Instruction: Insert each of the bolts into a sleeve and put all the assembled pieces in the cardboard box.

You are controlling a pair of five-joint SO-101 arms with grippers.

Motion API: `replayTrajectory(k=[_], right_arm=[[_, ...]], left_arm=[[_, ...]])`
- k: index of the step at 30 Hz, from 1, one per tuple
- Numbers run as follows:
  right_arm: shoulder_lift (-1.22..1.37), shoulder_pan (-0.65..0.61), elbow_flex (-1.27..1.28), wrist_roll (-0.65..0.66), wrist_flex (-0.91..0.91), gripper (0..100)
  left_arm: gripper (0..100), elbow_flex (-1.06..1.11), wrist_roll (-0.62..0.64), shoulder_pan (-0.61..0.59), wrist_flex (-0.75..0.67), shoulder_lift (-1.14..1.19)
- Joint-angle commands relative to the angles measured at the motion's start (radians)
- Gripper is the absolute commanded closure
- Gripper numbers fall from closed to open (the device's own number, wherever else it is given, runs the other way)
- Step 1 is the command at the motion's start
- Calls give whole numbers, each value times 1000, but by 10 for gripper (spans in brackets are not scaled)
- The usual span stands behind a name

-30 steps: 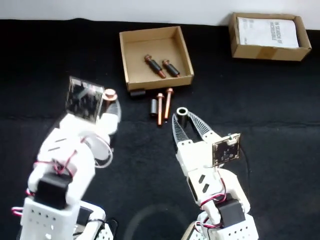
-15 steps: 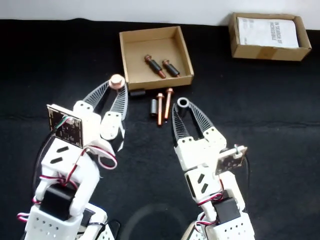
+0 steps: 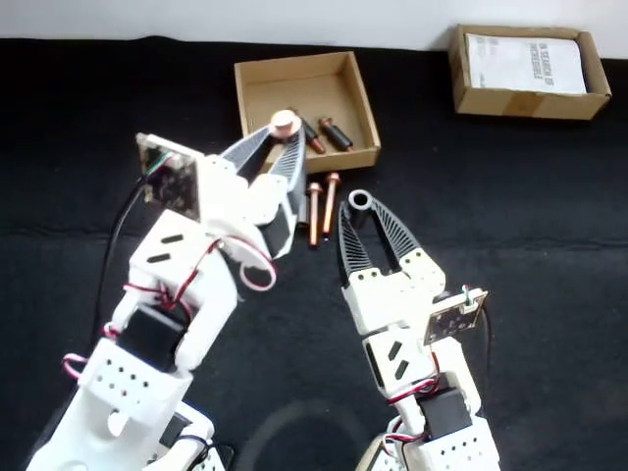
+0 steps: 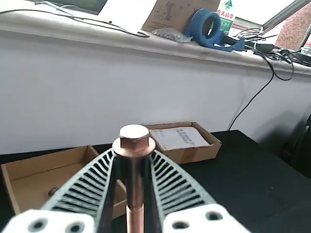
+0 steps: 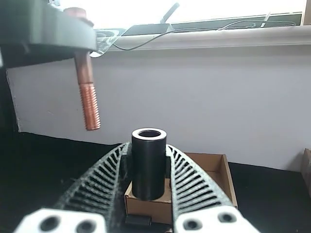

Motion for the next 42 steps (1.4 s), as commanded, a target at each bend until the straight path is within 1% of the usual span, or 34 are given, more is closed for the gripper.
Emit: replayTrajectory(k=[1,3,9,12,17,21,25,28,34,40,42], right_arm=[[-10,-5,128,-11,22,990],[-10,-5,128,-11,42,990],[-13,-5,128,-11,44,990],[-15,-5,128,-11,45,990],[-16,-5,128,-11,45,990],[-19,-5,128,-11,45,990],[-19,-5,128,-11,45,990],[-19,-5,128,-11,45,990],[-19,-5,128,-11,45,990],[-19,-2,128,-11,45,990],[-19,-2,128,-11,47,990]], left_arm=[[992,-162,0,44,-21,56],[992,-214,0,62,-11,87],[992,-329,-2,137,138,124],[992,-351,-2,174,183,128],[992,-340,-3,189,186,134],[992,-349,-6,183,181,188],[992,-349,-101,217,180,216],[992,-341,-126,243,180,216],[992,-335,-127,239,184,217],[992,-242,-130,211,176,216],[992,-213,-129,203,137,216]])
